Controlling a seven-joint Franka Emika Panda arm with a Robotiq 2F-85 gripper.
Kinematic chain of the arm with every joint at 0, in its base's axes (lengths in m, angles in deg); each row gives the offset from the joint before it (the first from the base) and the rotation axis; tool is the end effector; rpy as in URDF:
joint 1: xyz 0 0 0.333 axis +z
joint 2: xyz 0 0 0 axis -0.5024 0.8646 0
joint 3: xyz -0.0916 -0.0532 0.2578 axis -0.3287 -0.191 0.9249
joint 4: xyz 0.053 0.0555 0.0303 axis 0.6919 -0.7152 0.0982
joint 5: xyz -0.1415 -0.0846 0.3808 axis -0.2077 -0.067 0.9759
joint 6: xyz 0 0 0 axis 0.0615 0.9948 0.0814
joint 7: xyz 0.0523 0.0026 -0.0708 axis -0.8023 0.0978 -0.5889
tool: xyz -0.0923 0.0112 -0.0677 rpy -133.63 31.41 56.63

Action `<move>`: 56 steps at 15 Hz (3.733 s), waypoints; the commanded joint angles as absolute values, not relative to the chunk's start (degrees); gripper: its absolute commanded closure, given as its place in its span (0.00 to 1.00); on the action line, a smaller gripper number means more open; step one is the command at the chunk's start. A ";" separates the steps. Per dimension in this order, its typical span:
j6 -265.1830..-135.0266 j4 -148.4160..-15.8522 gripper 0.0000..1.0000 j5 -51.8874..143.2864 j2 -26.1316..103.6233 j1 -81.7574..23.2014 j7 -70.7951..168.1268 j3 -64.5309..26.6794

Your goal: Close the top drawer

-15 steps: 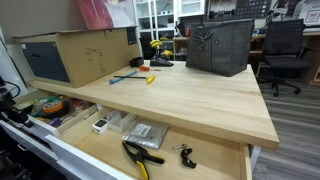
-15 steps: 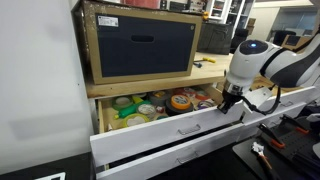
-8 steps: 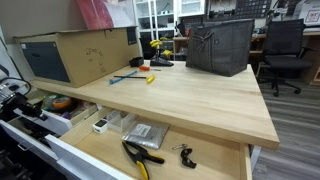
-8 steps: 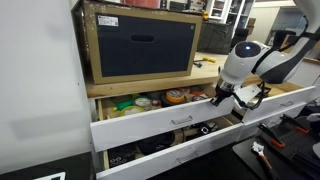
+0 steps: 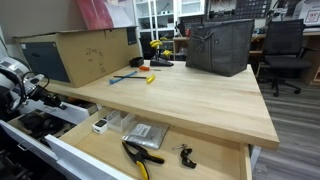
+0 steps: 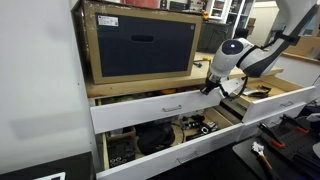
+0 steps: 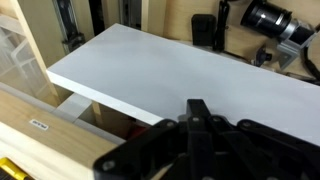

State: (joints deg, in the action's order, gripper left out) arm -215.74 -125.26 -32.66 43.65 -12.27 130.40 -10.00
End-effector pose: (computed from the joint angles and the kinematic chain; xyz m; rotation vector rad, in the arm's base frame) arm 0.4263 0.2058 0.0912 2.6851 0.2609 0.5794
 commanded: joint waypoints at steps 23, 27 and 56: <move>-217.59 -123.45 1.00 -13.32 42.69 -18.86 116.97 -5.76; -216.62 -129.90 1.00 7.13 38.61 -28.00 100.83 7.66; -176.86 -115.74 1.00 41.94 17.90 -25.21 63.02 -6.55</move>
